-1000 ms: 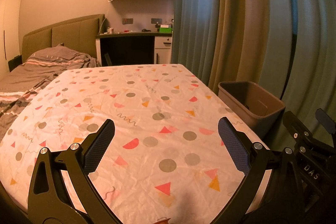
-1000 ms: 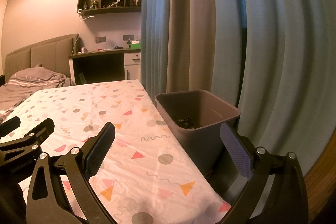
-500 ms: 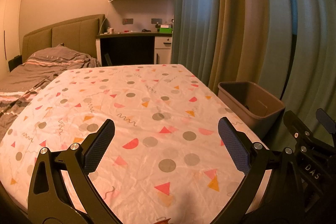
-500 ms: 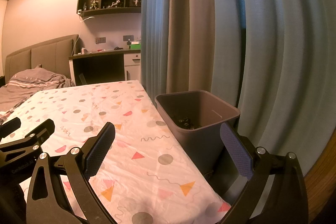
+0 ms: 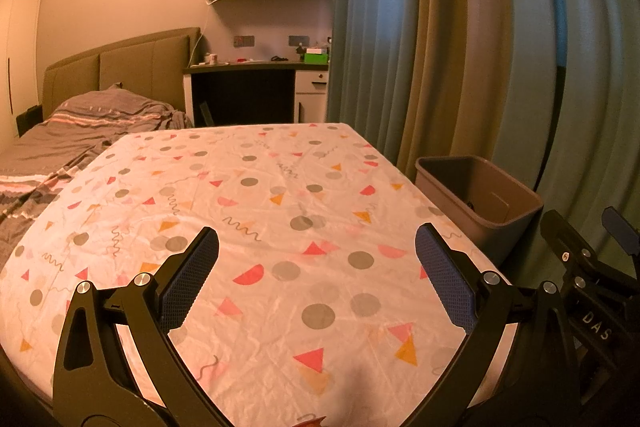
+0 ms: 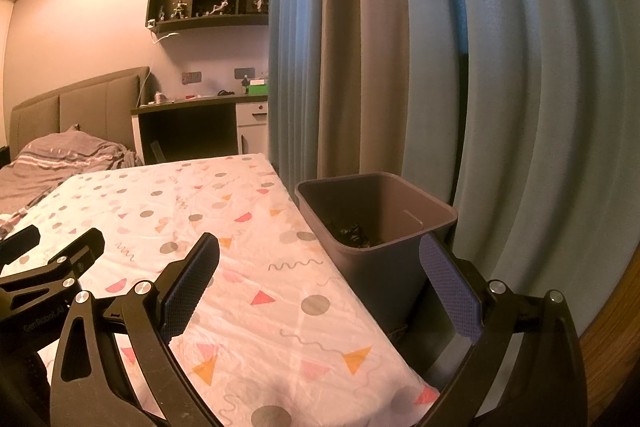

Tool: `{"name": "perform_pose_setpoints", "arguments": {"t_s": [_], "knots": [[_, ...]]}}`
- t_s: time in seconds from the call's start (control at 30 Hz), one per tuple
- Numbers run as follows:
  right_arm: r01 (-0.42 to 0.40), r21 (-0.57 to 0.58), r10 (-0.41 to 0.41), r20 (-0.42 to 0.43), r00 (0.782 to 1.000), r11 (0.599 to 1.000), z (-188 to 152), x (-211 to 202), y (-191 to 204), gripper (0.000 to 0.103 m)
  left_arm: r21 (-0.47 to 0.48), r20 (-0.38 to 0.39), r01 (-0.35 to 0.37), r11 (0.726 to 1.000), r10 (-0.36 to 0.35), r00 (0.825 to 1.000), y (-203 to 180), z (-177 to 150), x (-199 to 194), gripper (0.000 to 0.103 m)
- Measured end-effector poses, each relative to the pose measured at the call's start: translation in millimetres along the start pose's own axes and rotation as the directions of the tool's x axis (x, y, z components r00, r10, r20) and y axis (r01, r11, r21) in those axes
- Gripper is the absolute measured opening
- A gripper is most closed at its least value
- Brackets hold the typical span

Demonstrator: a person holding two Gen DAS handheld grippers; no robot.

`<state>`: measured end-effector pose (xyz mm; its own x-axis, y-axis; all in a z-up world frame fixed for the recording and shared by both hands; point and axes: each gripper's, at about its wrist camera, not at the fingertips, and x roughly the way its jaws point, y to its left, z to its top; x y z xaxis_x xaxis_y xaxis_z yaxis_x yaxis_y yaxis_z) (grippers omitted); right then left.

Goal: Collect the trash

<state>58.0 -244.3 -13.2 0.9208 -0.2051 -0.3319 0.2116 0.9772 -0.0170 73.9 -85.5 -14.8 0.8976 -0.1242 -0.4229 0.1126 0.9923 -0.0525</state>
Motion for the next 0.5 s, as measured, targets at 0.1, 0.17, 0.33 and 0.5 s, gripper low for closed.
{"name": "perform_pose_setpoints", "arguments": {"t_s": [0.1, 0.17, 0.33, 0.5], "knots": [[0.0, 0.0, 0.0, -0.001, 1.0, 1.0, 0.4, 0.4, 1.0, 0.096, 0.001, -0.001, 0.0, 1.0, 0.0, 1.0, -0.2, 0.0, 0.2, 0.097], [-0.001, 0.001, 0.001, -0.003, 1.0, 1.0, 0.3, 0.4, 0.7, 0.096, 0.0, 0.0, 0.0, 1.0, 0.0, 1.0, -0.2, 0.1, 0.0, 0.097], [0.0, 0.002, 0.0, 0.003, 1.0, 1.0, 2.4, -0.4, 0.7, 0.096, 0.001, 0.0, 0.0, 1.0, 0.0, 1.0, -0.3, -0.1, 0.2, 0.097], [0.0, 0.005, 0.0, 0.001, 1.0, 1.0, 3.3, -0.8, 2.1, 0.096, 0.001, 0.001, 0.001, 1.0, -0.001, 1.0, -0.9, 0.7, -0.2, 0.097]]}}
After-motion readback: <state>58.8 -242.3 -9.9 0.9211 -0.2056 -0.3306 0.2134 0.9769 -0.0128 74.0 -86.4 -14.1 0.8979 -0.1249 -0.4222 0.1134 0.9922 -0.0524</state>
